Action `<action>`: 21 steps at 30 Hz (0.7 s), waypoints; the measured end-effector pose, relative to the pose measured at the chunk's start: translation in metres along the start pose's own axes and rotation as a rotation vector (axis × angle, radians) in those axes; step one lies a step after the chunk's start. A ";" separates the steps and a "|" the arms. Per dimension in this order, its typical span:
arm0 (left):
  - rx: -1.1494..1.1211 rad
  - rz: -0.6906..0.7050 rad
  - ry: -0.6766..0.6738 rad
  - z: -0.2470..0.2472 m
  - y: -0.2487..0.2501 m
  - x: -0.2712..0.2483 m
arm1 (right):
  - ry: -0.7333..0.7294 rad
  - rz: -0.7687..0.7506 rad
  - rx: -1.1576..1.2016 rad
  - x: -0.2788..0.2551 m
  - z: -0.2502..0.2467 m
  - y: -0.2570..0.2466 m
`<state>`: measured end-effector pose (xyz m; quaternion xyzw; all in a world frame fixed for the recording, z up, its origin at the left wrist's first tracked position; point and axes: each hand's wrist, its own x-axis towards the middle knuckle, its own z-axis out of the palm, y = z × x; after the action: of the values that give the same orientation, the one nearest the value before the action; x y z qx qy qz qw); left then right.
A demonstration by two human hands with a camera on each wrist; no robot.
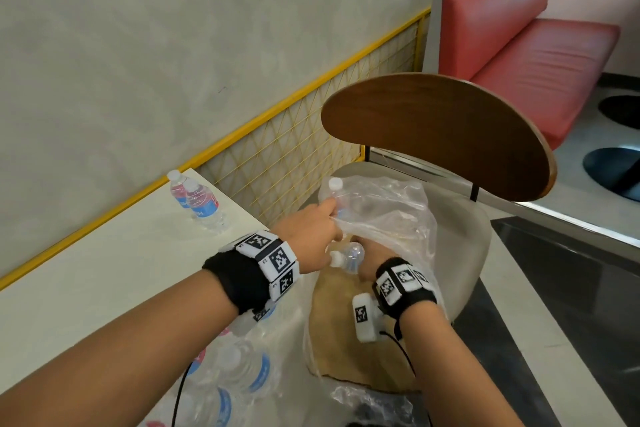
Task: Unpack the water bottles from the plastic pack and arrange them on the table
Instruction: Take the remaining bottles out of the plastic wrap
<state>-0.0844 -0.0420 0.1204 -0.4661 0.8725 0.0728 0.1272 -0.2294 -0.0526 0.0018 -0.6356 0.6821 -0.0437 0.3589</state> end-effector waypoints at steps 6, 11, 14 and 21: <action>0.015 -0.024 -0.162 0.017 -0.001 0.005 | -0.163 -0.213 0.214 -0.029 -0.012 0.008; -0.043 -0.034 -0.179 0.020 0.003 0.007 | -0.233 -0.145 0.294 -0.019 -0.003 0.004; -0.021 -0.014 -0.168 0.025 0.010 0.005 | -0.173 -0.022 0.223 -0.001 -0.006 -0.001; -0.038 0.000 -0.133 0.023 0.004 0.000 | -0.139 0.058 0.296 0.017 -0.004 -0.011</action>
<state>-0.0841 -0.0339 0.0981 -0.4628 0.8605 0.1200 0.1762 -0.2214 -0.0713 0.0025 -0.5573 0.6597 -0.0891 0.4962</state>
